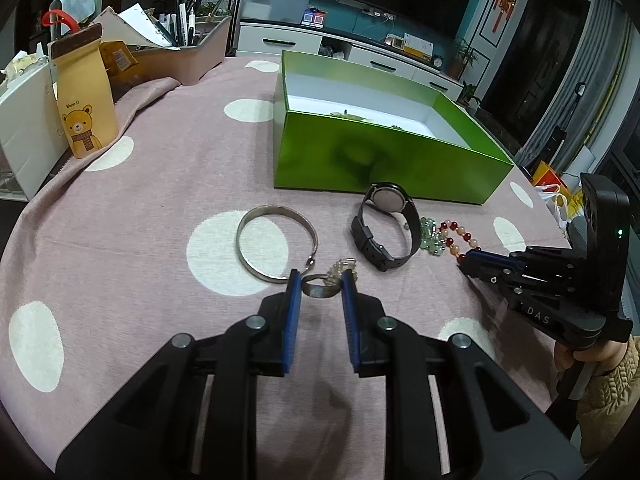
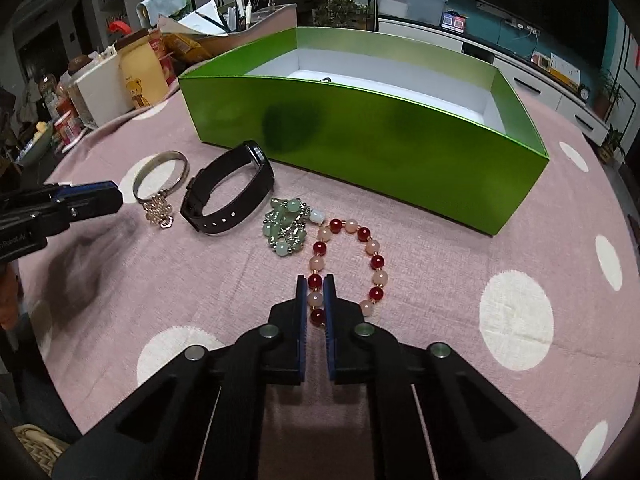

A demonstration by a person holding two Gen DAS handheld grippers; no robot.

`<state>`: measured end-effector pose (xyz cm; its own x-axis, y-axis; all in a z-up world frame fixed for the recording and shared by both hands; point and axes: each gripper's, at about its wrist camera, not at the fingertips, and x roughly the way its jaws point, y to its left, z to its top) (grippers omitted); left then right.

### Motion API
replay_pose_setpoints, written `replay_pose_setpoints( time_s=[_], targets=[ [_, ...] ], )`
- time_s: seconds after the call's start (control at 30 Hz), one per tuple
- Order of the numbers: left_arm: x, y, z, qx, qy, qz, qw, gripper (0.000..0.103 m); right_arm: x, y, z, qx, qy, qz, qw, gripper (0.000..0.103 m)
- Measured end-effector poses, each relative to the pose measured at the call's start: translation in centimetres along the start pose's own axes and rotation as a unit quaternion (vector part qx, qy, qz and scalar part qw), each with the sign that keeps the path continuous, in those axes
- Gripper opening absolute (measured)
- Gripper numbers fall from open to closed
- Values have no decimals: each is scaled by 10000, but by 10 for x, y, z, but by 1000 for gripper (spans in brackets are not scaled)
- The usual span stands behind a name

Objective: Organize jewelry
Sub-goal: 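Grasp the small silver ring with the left tool while the right tool grasps the red-pink bead bracelet, then carry the silver ring and red-pink bracelet over the green box with both tools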

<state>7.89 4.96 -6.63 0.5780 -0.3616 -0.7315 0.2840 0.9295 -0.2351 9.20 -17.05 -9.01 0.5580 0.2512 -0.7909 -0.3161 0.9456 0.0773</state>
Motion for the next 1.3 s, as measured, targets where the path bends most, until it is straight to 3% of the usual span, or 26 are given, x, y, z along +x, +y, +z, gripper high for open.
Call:
replay_pose_setpoints(
  time_s=[0.27, 0.53, 0.83, 1.3],
  targets=[
    [-10, -8, 3, 50, -94, -50, 9999, 20, -35, -17, 8, 768, -531, 727, 9930, 7],
    [-25, -21, 8, 141, -237, -113, 9996, 20, -74, -32, 12, 1347, -1020, 1463, 9747, 7],
    [-41, -39, 26, 238, -349, -34, 9991, 20, -114, -33, 21, 1337, -1511, 1462, 9684, 7],
    [-57, -66, 63, 545, -621, 137, 9965, 20, -138, -52, 35, 1399, -1803, 1241, 9657, 7]
  ],
)
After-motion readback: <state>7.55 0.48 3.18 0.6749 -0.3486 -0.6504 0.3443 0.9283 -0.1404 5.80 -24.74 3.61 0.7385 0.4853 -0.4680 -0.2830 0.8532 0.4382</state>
